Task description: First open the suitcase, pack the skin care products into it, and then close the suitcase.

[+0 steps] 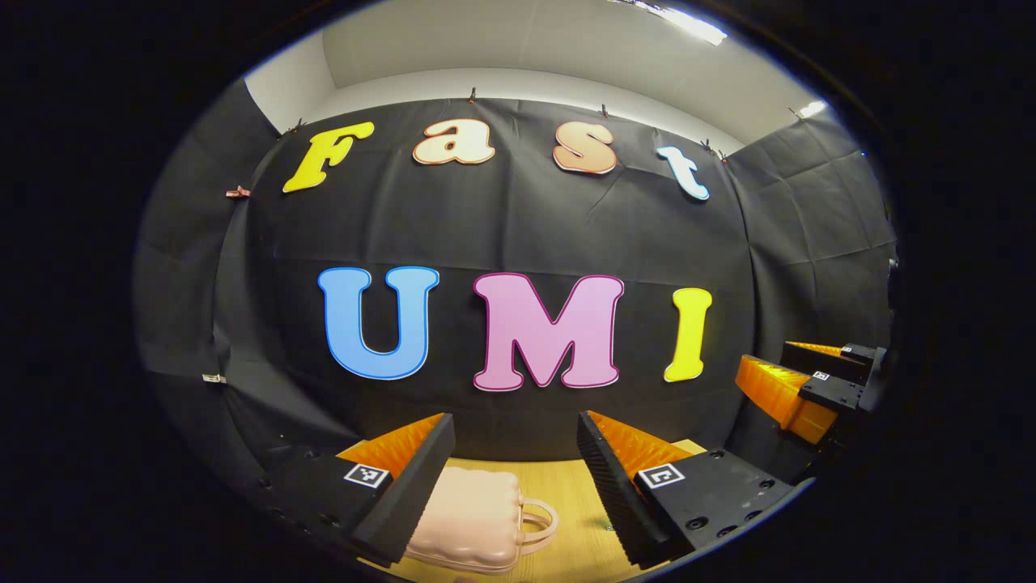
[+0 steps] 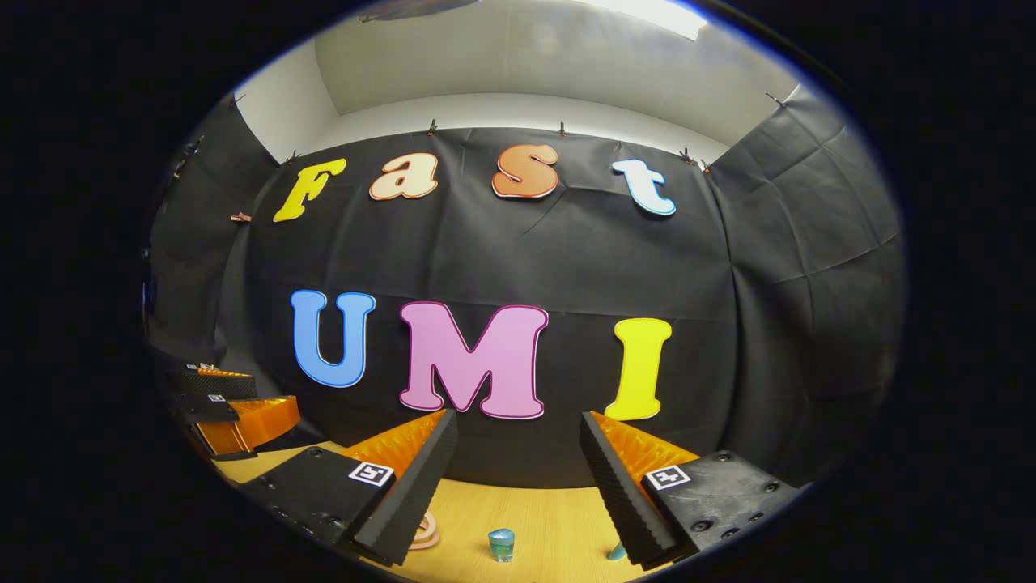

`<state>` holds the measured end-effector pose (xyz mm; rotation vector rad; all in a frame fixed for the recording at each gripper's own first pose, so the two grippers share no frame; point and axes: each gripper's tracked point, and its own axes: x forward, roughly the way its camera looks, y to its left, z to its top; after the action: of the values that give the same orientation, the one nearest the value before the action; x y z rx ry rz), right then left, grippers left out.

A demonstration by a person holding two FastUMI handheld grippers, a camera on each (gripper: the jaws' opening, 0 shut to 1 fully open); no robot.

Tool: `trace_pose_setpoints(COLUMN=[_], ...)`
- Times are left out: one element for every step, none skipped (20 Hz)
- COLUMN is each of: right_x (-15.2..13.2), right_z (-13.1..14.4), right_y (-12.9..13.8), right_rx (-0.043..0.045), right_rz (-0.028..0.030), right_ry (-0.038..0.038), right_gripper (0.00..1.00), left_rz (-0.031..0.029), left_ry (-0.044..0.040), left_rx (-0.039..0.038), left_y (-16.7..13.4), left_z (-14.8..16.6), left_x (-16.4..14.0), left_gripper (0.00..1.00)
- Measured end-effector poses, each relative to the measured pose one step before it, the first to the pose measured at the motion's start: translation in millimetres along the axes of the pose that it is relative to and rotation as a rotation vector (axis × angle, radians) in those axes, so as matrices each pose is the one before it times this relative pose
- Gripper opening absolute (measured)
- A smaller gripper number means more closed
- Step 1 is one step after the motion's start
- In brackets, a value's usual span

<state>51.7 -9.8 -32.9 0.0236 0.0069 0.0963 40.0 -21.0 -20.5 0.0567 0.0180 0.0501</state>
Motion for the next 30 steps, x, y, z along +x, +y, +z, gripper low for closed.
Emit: trace_pose_setpoints(right_x=[0.73, 0.02, 0.31, -0.70, -0.35, -0.27, -0.99, -1.71, 0.16, -0.16, 1.02, -0.20, 0.51, 0.74, 1.41, 1.12, 0.85, 0.44, 1.86, 1.09, -0.09, 0.63, 3.47, 4.23, 4.49, 8.03, 8.84, 6.07, 1.31, 0.97], right_z=[-1.26, -1.30, 0.08, -0.89, -1.60, -2.00, -2.82, -2.89, -2.05, -3.56, -6.17, -6.78, -6.20, -5.28, -4.06, -5.39, -5.21, -5.69, -5.47, -8.06, -9.80, -10.03, -11.81, -11.01, -11.59, -11.18, -8.43, -5.26, -2.57, -1.29], right_y=[-2.36, -2.85, -2.91, -1.73, -1.21, -2.08, -2.95, -2.47, -3.18, -3.86, -3.06, -2.88, -2.63, -2.70, -2.63, -2.99, -1.10, 3.33, 0.17, 2.02, 3.45, 3.09, 9.41, 2.68, -4.98, -10.95, -15.73, -10.50, -2.42, -0.39], right_rx=[0.00019, 0.00156, 0.00417, 0.00619, 0.00207, -0.00493, -0.00590, -0.00441, -0.00224, -0.00340, -0.00819, -0.01222, -0.01085, -0.00739, -0.00617, -0.00734, -0.01146, -0.02782, -0.02606, -0.02128, -0.00979, 0.00795, 0.05103, 0.04204, 0.02699, 0.00897, -0.02468, -0.02077, 0.00120, 0.00482], right_rz=[0.00009, -0.00415, -0.00582, -0.00520, -0.00511, -0.00592, -0.00520, -0.00505, -0.00640, -0.00733, -0.00472, -0.00199, -0.00083, 0.00034, 0.00012, 0.00010, 0.00540, 0.02029, 0.01026, 0.01147, 0.01199, 0.01516, 0.04989, 0.02634, 0.00376, -0.01245, -0.03248, -0.02283, -0.00449, -0.00177], right_ry=[0.00553, 0.00180, -0.00119, 0.00057, 0.00505, 0.00625, 0.00456, 0.00505, 0.00144, 0.00070, 0.00597, 0.00940, 0.00886, 0.00536, 0.00367, 0.00389, 0.00342, -0.00844, -0.00476, 0.00580, 0.01541, 0.01839, 0.01649, 0.02630, 0.03273, 0.03541, 0.01969, 0.01086, 0.00609, 0.00592], right_gripper=[0.96, 0.96, 0.96, 0.97, 0.97, 0.96, 0.96, 0.96, 0.94, 0.97, 0.96, 0.96, 0.96, 0.96, 0.96, 0.96, 0.96, 0.96, 0.96, 0.96, 0.96, 0.96, 0.96, 0.96, 0.96, 0.96, 0.96, 0.96, 0.96, 0.96], left_rz=[-0.00086, -0.00420, -0.00323, -0.00265, -0.00752, -0.00904, -0.00343, -0.00849, -0.01472, -0.01688, -0.01927, -0.01932, -0.00938, -0.01038, -0.00917, -0.01600, -0.01045, -0.02000, -0.00953, -0.00954, -0.00108, 0.00025, 0.01760, 0.01433, 0.01376, 0.01308, 0.02901, 0.01624, 0.00979, 0.01459], left_ry=[0.00383, 0.00023, 0.00514, 0.01084, 0.01275, 0.01135, 0.00510, 0.00408, 0.01434, 0.02234, 0.02544, 0.02658, 0.03926, 0.03646, 0.03826, 0.03319, 0.02868, 0.04739, 0.04610, 0.05015, 0.04778, 0.05268, 0.06016, 0.04218, 0.03337, 0.02655, 0.06344, 0.03885, 0.02023, 0.02094], left_rx=[-0.00111, -0.00257, 0.00067, 0.00064, -0.00309, -0.00243, 0.00641, 0.01311, 0.01551, 0.00761, -0.00401, -0.00995, -0.00798, -0.00425, 0.00022, 0.00433, 0.00396, -0.00361, -0.00892, -0.01371, -0.01859, -0.02205, -0.02064, -0.00738, 0.00137, 0.00780, 0.02630, 0.00807, 0.00813, 0.00354], left_y=[-0.70, -2.23, -0.68, 0.01, -0.79, -2.07, -1.73, -2.02, -4.28, -7.08, -7.32, -6.97, -5.24, -3.99, -3.75, -5.03, -3.75, -5.73, -2.09, -2.02, -0.84, -0.02, 2.89, 2.66, 0.34, 1.26, 5.25, 0.55, 1.77, 2.76], left_z=[0.00, -1.73, -1.31, -3.46, -2.41, -4.41, -1.95, -4.14, -5.09, -9.98, -10.12, -13.09, -15.44, -16.69, -14.08, -16.25, -13.37, -19.76, -15.95, -16.58, -16.12, -15.11, -17.40, -10.24, -7.36, -6.49, -13.10, -8.52, -2.84, -3.68], left_x=[1.25, 2.08, 1.52, 1.59, 1.74, 0.20, 1.43, 3.87, 5.99, 8.70, 9.87, 10.85, 13.32, 15.71, 13.71, 15.75, 14.51, 19.99, 14.87, 15.17, 15.80, 14.19, 16.88, 12.14, 12.43, 11.51, 17.14, 15.19, 6.77, 5.05], left_gripper=[0.96, 0.96, 0.96, 0.96, 0.96, 0.96, 0.95, 0.96, 0.96, 0.96, 0.96, 0.96, 0.96, 0.96, 0.96, 0.96, 0.94, 0.91, 0.90, 0.90, 0.90, 0.89, 0.88, 0.88, 0.88, 0.87, 0.86, 0.83, 0.76, 0.71])
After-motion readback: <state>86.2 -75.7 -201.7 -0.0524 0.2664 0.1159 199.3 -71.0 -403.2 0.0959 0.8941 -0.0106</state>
